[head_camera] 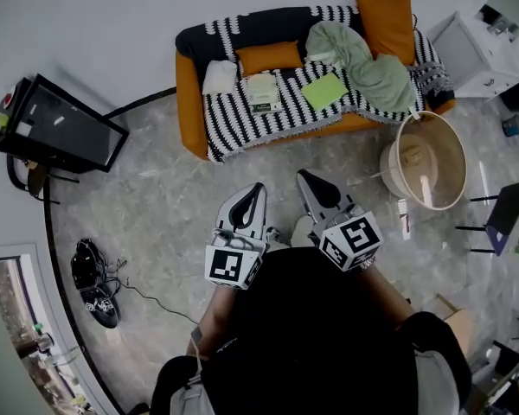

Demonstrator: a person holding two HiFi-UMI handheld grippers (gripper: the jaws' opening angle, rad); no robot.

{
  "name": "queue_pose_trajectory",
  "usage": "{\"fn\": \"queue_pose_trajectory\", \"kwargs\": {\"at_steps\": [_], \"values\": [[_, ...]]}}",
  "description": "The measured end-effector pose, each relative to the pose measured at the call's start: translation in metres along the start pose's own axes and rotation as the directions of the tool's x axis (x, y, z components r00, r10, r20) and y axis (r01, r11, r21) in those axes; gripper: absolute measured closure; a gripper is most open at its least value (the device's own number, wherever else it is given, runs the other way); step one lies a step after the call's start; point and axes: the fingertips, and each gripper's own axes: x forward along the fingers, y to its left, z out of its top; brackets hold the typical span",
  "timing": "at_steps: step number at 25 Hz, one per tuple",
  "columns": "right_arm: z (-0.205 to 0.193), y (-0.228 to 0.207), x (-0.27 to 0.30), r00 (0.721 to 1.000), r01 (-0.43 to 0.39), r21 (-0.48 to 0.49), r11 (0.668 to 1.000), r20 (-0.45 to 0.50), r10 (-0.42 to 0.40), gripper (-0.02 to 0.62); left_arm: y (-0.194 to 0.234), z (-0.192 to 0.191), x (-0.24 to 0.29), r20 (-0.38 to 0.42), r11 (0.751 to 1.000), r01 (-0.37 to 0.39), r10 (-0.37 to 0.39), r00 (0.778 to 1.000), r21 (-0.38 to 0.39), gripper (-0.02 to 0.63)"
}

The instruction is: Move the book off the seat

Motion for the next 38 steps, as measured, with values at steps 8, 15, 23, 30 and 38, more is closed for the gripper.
{"fn": "queue_pose_trajectory", "kwargs": {"at_steps": [8, 15, 23, 30, 38], "values": [[-0.008, -0.035, 0.038, 0.998, 0.020, -0.005, 1.000, -0.057, -0.021, 0.580, 0.030, -0.011, 0.041, -0.029, 1.000, 0.000, 0.000, 1.000, -0.002, 0.597], [0.001, -0.076, 0.091, 0.997, -0.001, -0.001, 1.000, -0.076, 0.001, 0.580, 0.059, -0.014, 0.086, -0.056, 0.999, -0.031, 0.029, 0.998, -0.022, 0.597], [0.023, -0.144, 0.143, 0.996, -0.022, 0.015, 1.000, -0.086, 0.023, 0.580, 0.090, -0.008, 0.164, -0.070, 0.997, -0.078, 0.076, 0.995, -0.028, 0.596], [0.045, -0.201, 0.186, 0.992, -0.080, 0.004, 0.997, -0.095, 0.080, 0.580, 0.112, 0.002, 0.231, -0.064, 0.990, -0.138, 0.137, 0.989, -0.012, 0.597], [0.054, -0.252, 0.221, 0.984, -0.126, -0.016, 0.992, -0.130, 0.123, 0.580, 0.138, 0.004, 0.279, -0.052, 0.976, -0.217, 0.215, 0.975, -0.023, 0.596]]}}
